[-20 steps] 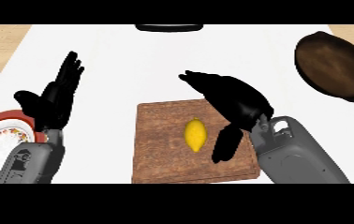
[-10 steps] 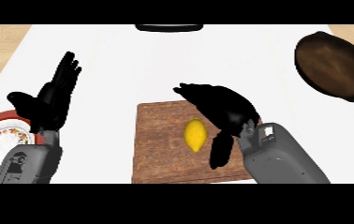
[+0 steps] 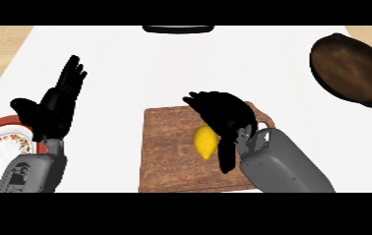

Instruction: Pick the lemon from the cutting board and place it in the pan

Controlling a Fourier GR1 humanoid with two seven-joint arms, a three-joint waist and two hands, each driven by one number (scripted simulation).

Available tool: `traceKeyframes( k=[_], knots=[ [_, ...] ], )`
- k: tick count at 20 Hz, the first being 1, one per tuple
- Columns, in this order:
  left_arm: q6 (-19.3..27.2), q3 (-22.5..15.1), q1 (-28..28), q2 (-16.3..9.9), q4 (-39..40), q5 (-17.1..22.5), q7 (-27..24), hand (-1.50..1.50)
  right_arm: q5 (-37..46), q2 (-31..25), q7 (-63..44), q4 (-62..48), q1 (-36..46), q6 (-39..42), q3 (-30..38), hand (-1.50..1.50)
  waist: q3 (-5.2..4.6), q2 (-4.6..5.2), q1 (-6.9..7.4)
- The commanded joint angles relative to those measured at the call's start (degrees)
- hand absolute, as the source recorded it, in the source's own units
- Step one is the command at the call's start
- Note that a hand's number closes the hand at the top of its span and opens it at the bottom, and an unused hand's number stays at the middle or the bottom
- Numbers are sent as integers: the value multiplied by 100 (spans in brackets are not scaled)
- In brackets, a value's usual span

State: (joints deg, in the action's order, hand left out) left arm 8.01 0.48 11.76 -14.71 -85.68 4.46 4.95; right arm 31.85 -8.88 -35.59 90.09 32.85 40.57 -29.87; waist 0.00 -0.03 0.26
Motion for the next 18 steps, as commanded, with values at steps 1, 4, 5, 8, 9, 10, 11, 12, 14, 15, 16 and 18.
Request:
traceKeyframes(
  k=[1,4,5,8,9,10,11,12,14,15,16,18],
  knots=[
    [-91,164,59,19,231,-55,-163,0,219,-50,-117,336,-294,431,-15,-150,-1,-1,-33],
    [-198,257,347,51,493,-1,-168,0,740,336,66,-419,-142,40,-207,-150,-1,7,-19],
    [-84,200,284,50,-41,-21,270,0,709,350,153,-541,-19,206,-127,-150,0,2,-2],
    [-155,172,170,199,55,-66,145,0,892,520,391,-786,-111,59,34,-150,0,5,-10],
    [-144,200,-69,170,-141,-112,14,0,1104,473,538,-790,-390,-135,-280,-150,0,3,-3],
    [-331,370,283,48,246,-14,79,0,1050,823,144,-740,-95,193,-50,-150,-1,4,-16],
    [-151,186,119,175,-21,-219,114,0,892,353,325,-424,-171,544,260,-150,0,0,-22],
    [-269,327,213,107,179,-142,44,0,1051,812,81,-585,-134,508,4,-150,-1,2,-17],
    [-261,352,331,158,337,-145,-19,0,1295,309,959,-1233,132,116,239,-150,0,10,-8],
    [-250,282,26,145,-75,-198,69,0,1521,673,716,-1334,-113,-53,-190,-150,0,4,9],
    [45,187,309,375,21,-333,222,0,1596,748,460,-963,-368,5,-312,-150,0,1,-20],
    [-428,490,208,79,357,-112,-193,0,1565,522,770,-1131,-379,53,-192,-150,0,3,-19]
  ],
)
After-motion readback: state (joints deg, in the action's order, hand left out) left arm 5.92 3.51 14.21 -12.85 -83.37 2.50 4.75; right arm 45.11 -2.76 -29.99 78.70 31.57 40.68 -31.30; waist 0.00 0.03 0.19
